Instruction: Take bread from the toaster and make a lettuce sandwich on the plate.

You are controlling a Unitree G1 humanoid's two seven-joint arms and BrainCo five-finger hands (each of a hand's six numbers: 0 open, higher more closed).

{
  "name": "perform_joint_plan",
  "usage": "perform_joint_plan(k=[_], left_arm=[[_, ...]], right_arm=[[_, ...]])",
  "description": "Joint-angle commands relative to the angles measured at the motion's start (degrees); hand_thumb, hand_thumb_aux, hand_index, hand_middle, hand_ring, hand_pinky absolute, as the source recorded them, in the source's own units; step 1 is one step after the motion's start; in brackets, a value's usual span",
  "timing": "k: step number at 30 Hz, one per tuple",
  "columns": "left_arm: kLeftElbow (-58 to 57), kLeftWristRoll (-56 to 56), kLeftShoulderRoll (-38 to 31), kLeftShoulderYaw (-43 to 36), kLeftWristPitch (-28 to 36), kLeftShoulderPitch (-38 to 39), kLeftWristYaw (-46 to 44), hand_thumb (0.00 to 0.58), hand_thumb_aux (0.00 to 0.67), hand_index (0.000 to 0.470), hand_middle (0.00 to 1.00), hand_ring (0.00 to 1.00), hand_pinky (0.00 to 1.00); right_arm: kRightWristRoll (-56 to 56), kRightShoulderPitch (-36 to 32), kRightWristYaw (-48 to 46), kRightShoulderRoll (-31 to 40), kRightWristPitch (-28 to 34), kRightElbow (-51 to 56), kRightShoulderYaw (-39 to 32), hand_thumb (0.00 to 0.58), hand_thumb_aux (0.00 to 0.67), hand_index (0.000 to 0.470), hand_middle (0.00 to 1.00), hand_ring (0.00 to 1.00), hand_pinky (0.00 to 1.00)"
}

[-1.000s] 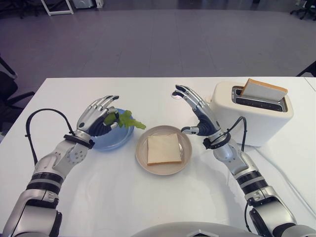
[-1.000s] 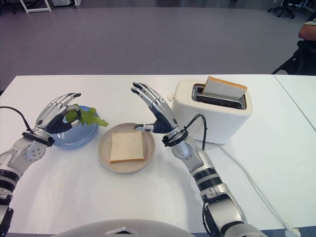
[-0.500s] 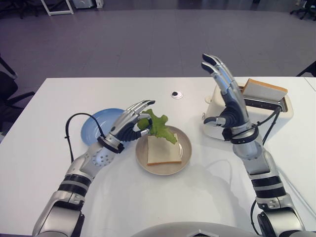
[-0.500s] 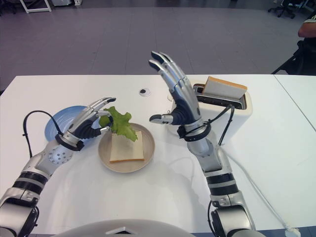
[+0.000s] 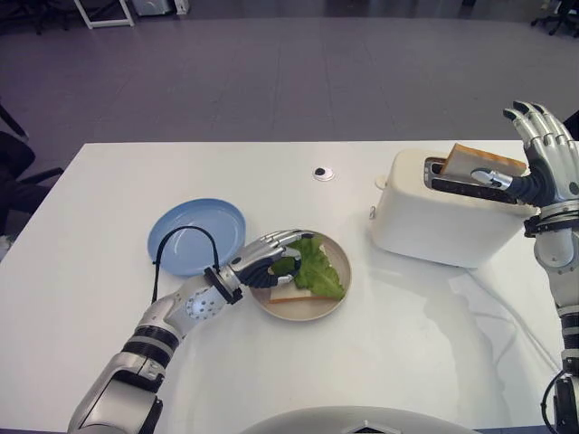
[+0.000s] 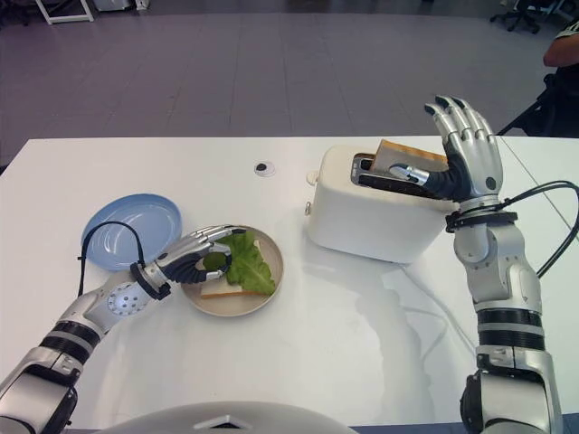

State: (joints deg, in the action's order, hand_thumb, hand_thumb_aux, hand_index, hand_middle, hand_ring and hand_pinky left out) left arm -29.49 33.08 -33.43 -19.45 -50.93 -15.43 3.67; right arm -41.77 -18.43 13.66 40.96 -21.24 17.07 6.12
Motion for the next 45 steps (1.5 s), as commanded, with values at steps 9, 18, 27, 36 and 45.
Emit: perform_joint_plan(k=[9,18,27,36,45], left_arm=[[1.2,-0.4,-1.0,4.4,0.0,1.0,1.1,0.000,0.000,0.000,0.00,0.00,0.00],[2.5,-0.8,-1.0,5.1,-0.2,1.8,1.0,0.000,0.000,0.000,0.00,0.00,0.00],[2.0,0.4,-1.1,8.5,1.0,0.5,5.5,0.000,0.000,0.000,0.00,0.00,0.00],[0.5,-2.5,-1.8,12.3,0.1,-0.4,8.6,0.000,0.000,0.000,0.00,0.00,0.00],[9.0,-48.5,-1.7,15.5,-9.8,2.2,-7.2,0.000,0.000,0.000,0.00,0.00,0.00]], right_arm=[[-2.0,-10.5,-0.5,3.0,-1.3,19.7,-11.1,0.334,0.234,0.164,0.00,0.00,0.00],[5.0,-10.8,-4.0,4.1,-6.0,18.5,-11.9,0.580,0.670,0.470,0.00,0.00,0.00],[13.5,-8.4,2.2,3.2,-9.6,2.7,-1.9,0.580,0.670,0.470,1.00,1.00,1.00],[24.1,-3.0,-6.4,-1.1,-11.0,-20.7,-1.8,0.580,0.670,0.470,1.00,1.00,1.00],[28.1,2.3,-26.3,-10.1,-9.1,-21.1,-21.2,0.580,0.670,0.470,1.00,1.00,1.00]])
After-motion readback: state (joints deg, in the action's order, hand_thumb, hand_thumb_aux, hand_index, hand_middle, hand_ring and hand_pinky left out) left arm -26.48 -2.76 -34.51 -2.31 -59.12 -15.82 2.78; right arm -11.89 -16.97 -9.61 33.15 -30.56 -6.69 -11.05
